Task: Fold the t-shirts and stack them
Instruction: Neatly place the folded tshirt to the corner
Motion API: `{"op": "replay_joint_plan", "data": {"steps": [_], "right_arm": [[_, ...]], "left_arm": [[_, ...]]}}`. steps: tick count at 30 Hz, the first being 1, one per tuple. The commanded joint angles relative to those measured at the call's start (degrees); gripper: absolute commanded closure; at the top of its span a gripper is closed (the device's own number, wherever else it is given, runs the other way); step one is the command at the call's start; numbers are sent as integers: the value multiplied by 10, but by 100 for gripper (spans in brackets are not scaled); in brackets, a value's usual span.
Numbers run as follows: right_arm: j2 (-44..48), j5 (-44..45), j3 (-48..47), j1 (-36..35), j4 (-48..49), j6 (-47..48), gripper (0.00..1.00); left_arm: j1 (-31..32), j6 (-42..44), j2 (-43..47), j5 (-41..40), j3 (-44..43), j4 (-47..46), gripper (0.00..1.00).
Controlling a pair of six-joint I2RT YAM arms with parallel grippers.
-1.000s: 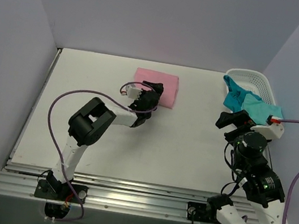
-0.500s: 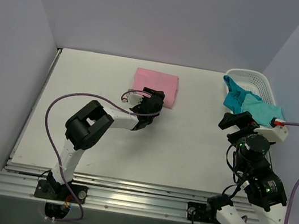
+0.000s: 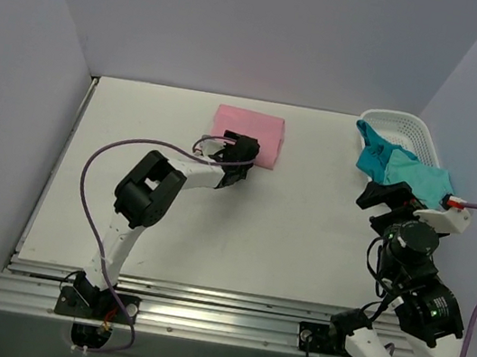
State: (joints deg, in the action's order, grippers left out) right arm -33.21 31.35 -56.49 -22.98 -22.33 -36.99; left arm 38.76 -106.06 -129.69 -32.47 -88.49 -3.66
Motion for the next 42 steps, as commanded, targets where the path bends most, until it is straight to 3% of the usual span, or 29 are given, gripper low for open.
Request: {"op": "replay_joint_plan", "data": {"steps": [1,12,15,20,24,25,27,33,39,42], "right_arm": [[-1,24,-17,-3,3,13,0],[-5,20,5,-2,26,11,0],[-2,24,2,-3,26,14,0],[8,34,-6,-3,24,22,0],[12,42,-9,-3,27,26,0],[11,42,-8,-3,29,27,0],[10,44,-10,-2,29,29,0],[17,44,-7,-3,29,26,0],[29,17,3,-3,38,18,0],[32,4,9,-3,44,14,0]], "left_arm": [[-4,-3,5,0,-20,104,7],[-3,29,12,-9,-19,142,9],[-13,50,-6,-2,-47,148,20],[-32,59,-43,6,-98,179,25],[-49,83,-64,37,-110,145,61],[-53,98,-70,52,-114,139,81],[-70,124,-76,76,-114,113,97],[-131,268,-58,189,-93,80,98],[-230,418,-35,306,-95,132,98],[-276,488,-47,364,-135,175,97]]}}
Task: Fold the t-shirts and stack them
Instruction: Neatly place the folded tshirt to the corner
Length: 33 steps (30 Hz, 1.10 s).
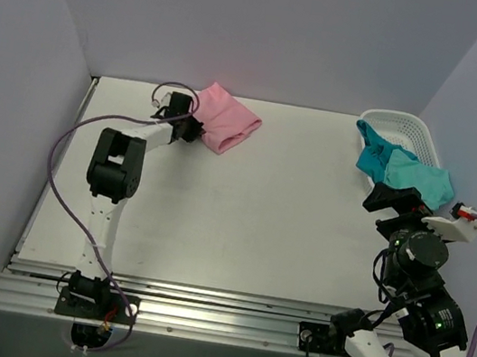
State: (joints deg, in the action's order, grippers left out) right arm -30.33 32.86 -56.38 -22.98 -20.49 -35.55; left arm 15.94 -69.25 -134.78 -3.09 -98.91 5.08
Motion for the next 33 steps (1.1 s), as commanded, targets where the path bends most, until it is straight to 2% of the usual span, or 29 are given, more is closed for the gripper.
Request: {"op": "replay_joint_plan", "data": {"steps": [1,6,13,14,18,20,27,33], "right_arm": [[5,-17,12,-3,27,-2,0],[11,-32,15,-2,32,0,0],[20,-68,17,-3,35,8,0],[19,-73,18,-3,40,9,0],[9,-98,18,-4,41,18,0],[9,-107,21,-6,46,20,0],[20,-124,42,-12,48,15,0],[23,-142,69,-13,55,10,0]], "left_arm": [[-58,154,0,84,-44,101,97],[-115,235,-5,119,-109,200,97],[-156,398,-31,75,-274,399,96],[-157,416,-40,51,-331,458,96],[-178,486,-95,-40,-448,568,96],[-193,507,-107,-66,-463,585,96],[-258,541,-159,-72,-491,582,96],[-295,538,-175,-61,-495,549,96]]}}
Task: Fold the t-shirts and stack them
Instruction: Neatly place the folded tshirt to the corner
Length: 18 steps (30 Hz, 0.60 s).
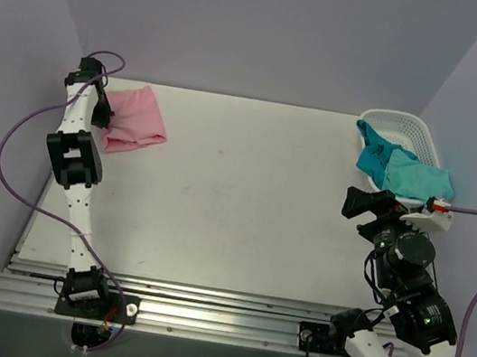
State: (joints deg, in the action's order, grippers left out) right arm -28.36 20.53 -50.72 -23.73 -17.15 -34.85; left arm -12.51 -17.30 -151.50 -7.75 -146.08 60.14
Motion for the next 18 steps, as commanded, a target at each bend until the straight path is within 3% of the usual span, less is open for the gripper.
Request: {"op": "replay_joint_plan", "data": {"steps": [1,4,5,6,7,8,13,18], "right_arm": [[2,-22,16,-6,24,2,0],[-1,-30,30,-6,29,1,0],[0,-30,33,-7,32,1,0],[-3,-31,40,-7,33,2,0],[-4,-31,42,-7,34,2,0],[-4,-32,45,-8,36,3,0],[-6,-41,65,-9,50,-2,0],[-5,-31,74,-10,46,-4,0]], "left_arm": [[-13,21,-11,-21,-31,0,96],[-33,4,-16,-54,-63,15,92],[-40,-8,-13,-92,-65,20,64],[-56,-35,-1,-110,-61,23,51],[-63,-41,8,-113,-51,14,1],[-68,-48,21,-109,-34,1,6],[-74,-81,112,-102,62,-56,6],[-67,-105,224,-192,67,-26,6]]}}
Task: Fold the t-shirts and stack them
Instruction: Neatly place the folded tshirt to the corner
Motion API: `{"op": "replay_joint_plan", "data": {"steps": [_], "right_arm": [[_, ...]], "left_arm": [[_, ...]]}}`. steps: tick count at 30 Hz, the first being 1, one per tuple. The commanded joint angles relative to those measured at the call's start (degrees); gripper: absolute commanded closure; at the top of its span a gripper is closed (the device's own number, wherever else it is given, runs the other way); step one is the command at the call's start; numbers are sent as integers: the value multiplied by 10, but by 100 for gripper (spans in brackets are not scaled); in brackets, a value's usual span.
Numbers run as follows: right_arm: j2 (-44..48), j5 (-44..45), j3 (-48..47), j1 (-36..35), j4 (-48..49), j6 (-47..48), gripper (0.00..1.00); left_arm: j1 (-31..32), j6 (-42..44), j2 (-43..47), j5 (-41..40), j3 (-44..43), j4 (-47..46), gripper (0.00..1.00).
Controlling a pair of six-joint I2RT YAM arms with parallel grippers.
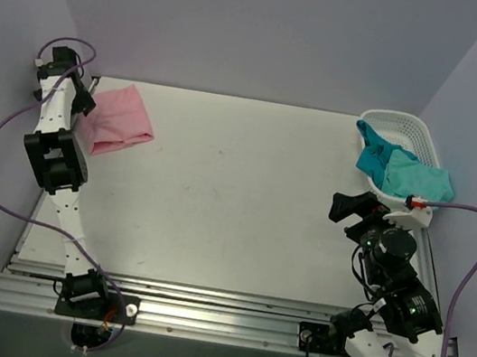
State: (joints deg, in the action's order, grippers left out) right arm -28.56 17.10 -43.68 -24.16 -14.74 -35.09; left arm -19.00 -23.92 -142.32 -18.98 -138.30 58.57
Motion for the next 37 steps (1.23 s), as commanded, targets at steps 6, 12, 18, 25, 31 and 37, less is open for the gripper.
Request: {"op": "replay_joint_plan", "data": {"steps": [6,12,18,25,31,37], "right_arm": [[1,0,10,-5,23,-4,0],[-6,-8,23,-7,38,-12,0],[-20,-10,23,-8,32,-12,0],[-9,4,28,-11,17,-21,0],[-10,18,25,-11,5,-32,0],[-12,37,24,-11,-5,-34,0]], "left_arm": [[31,-46,309,-101,79,-52,6],[154,-52,455,-167,248,-78,6],[267,-89,598,-180,502,-121,6],[286,-75,738,-203,677,-184,6],[288,-67,728,-201,672,-179,6],[289,-38,766,-160,710,-245,6]]}}
